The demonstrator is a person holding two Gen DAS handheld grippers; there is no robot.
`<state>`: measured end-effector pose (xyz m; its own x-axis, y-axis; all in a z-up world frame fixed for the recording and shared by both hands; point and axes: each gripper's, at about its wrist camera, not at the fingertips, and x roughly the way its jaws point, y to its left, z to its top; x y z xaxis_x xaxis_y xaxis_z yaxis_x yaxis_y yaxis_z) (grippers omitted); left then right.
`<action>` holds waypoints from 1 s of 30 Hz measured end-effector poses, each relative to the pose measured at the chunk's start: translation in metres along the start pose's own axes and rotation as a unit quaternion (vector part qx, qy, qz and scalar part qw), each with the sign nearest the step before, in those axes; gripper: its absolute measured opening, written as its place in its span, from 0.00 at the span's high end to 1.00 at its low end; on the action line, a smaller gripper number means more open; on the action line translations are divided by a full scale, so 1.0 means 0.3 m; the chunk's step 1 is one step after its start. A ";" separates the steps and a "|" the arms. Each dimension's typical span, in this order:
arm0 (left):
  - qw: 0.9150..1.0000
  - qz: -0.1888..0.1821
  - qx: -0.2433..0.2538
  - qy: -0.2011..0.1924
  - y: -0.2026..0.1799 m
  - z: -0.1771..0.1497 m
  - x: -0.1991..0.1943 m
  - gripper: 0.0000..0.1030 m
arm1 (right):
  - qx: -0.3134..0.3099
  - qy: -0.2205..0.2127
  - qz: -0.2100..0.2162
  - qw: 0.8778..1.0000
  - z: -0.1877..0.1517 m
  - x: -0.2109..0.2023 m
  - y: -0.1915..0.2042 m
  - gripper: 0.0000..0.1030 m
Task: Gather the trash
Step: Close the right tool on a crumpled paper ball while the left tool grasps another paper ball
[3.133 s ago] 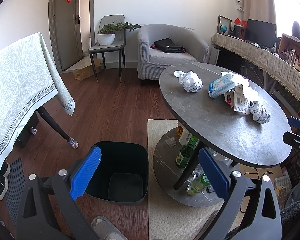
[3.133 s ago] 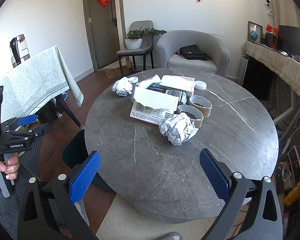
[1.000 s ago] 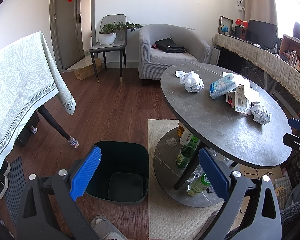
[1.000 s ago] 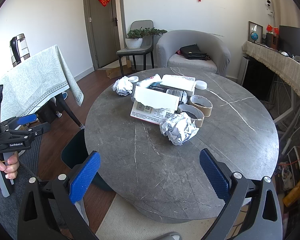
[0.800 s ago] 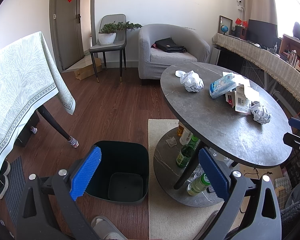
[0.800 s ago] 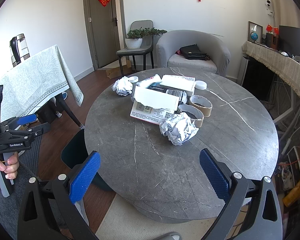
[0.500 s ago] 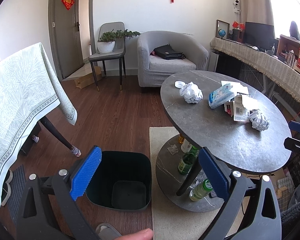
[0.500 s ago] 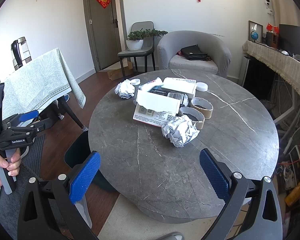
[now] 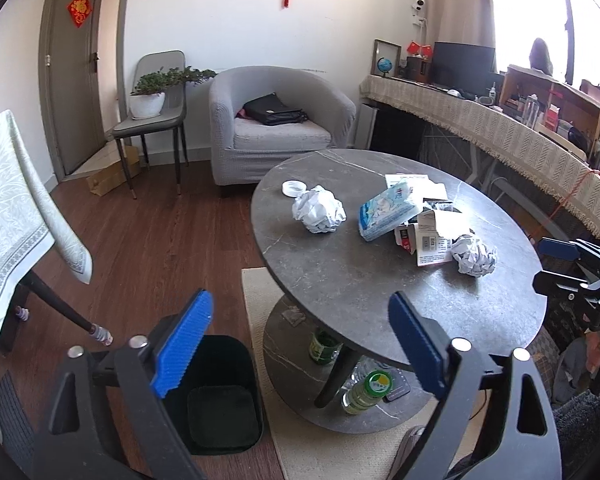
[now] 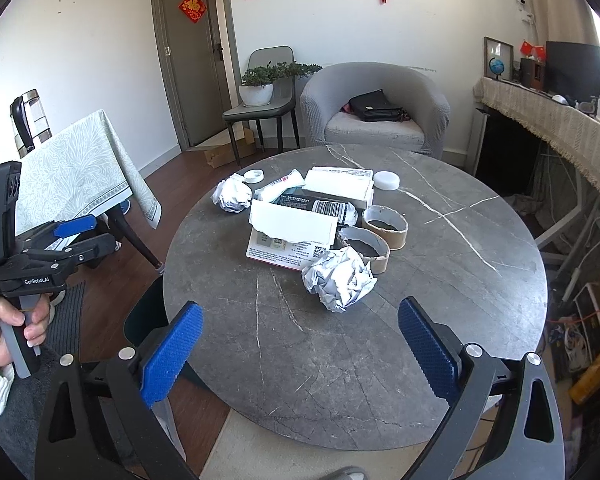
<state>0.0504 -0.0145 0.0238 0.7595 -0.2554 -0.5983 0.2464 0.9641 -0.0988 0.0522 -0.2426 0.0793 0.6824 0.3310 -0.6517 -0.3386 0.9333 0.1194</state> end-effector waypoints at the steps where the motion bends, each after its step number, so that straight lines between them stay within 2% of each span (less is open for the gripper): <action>1: 1.000 -0.012 0.000 0.003 0.002 0.012 0.018 0.24 | 0.003 0.001 0.002 1.000 0.007 0.010 -0.007 0.06; 12: 0.999 -0.044 0.024 0.014 -0.012 0.136 0.235 0.28 | 0.010 0.021 0.011 1.000 0.059 0.142 -0.046 0.06; 24: 0.999 -0.020 0.025 0.035 -0.011 0.195 0.452 0.25 | 0.003 0.039 0.011 0.999 0.053 0.221 -0.104 0.07; 28: 0.999 -0.023 0.017 0.046 -0.008 0.206 0.507 0.27 | 0.005 0.039 0.021 0.999 0.053 0.233 -0.113 0.16; 30: 0.998 -0.024 0.019 0.051 -0.014 0.206 0.524 0.35 | 0.005 0.041 0.025 0.999 0.051 0.239 -0.111 0.19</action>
<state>0.2060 -0.0631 -0.0206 0.6811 -0.2913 -0.6717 0.3052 0.9469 -0.1012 0.1223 -0.2478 0.0402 0.6098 0.3654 -0.7033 -0.3649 0.9172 0.1601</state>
